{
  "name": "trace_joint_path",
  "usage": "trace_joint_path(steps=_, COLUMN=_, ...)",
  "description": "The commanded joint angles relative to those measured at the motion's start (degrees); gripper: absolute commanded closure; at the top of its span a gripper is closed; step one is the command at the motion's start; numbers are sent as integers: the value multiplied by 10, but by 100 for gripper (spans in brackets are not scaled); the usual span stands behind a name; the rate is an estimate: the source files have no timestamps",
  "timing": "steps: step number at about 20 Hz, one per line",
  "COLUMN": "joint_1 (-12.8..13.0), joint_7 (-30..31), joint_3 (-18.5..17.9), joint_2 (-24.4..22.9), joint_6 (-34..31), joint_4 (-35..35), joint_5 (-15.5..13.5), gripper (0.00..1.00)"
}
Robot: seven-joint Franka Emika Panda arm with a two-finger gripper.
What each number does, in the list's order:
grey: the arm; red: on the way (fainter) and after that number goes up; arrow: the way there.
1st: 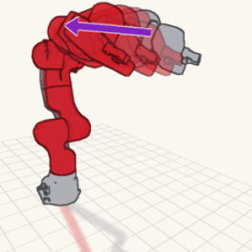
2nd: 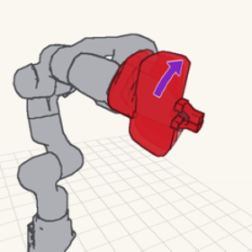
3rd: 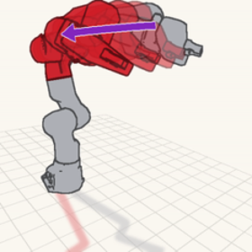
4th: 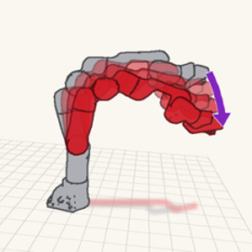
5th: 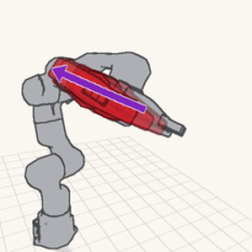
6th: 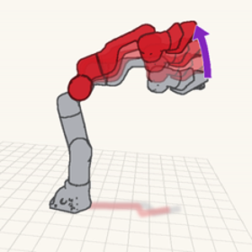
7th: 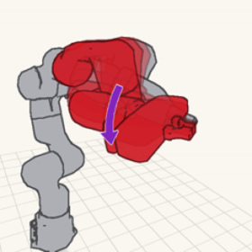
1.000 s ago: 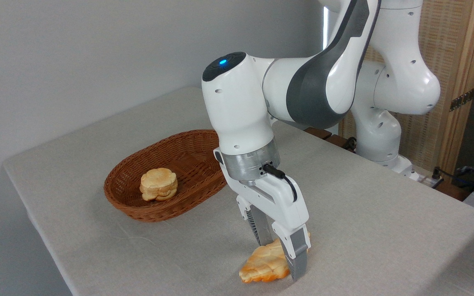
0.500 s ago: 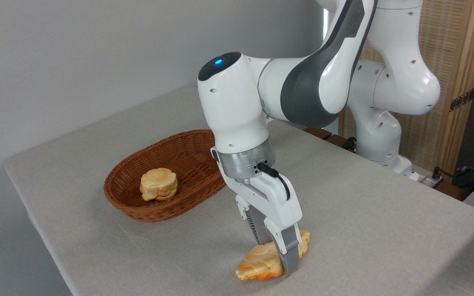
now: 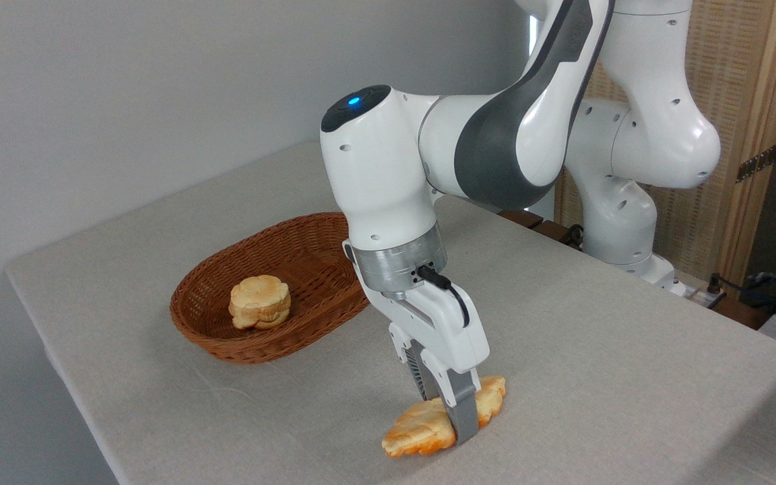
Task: Put bread into the basket
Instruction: 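Close the gripper on the bread loaf, tilting it up, then lift the held bread loaf and carry it over the basket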
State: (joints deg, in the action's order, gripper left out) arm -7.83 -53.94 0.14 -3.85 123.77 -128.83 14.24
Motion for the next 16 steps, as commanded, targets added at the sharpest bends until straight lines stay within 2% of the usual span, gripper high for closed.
trace_joint_path(steps=1, joint_1=2, joint_7=-1, joint_3=-4, joint_2=-1, joint_6=8, joint_4=-12, joint_5=13, gripper=87)
trace_joint_path(steps=4, joint_1=3, joint_7=0, joint_3=-4, joint_2=-6, joint_6=4, joint_4=-9, joint_5=11, gripper=87)
trace_joint_path(steps=6, joint_1=4, joint_7=1, joint_3=-3, joint_2=-18, joint_6=-21, joint_4=4, joint_5=-1, gripper=87)
trace_joint_path(steps=12, joint_1=3, joint_7=1, joint_3=13, joint_2=-27, joint_6=-194, joint_4=145, joint_5=-109, gripper=87)
trace_joint_path(steps=16, joint_1=3, joint_7=34, joint_3=55, joint_2=-43, joint_6=-235, joint_4=169, joint_5=-215, gripper=87)
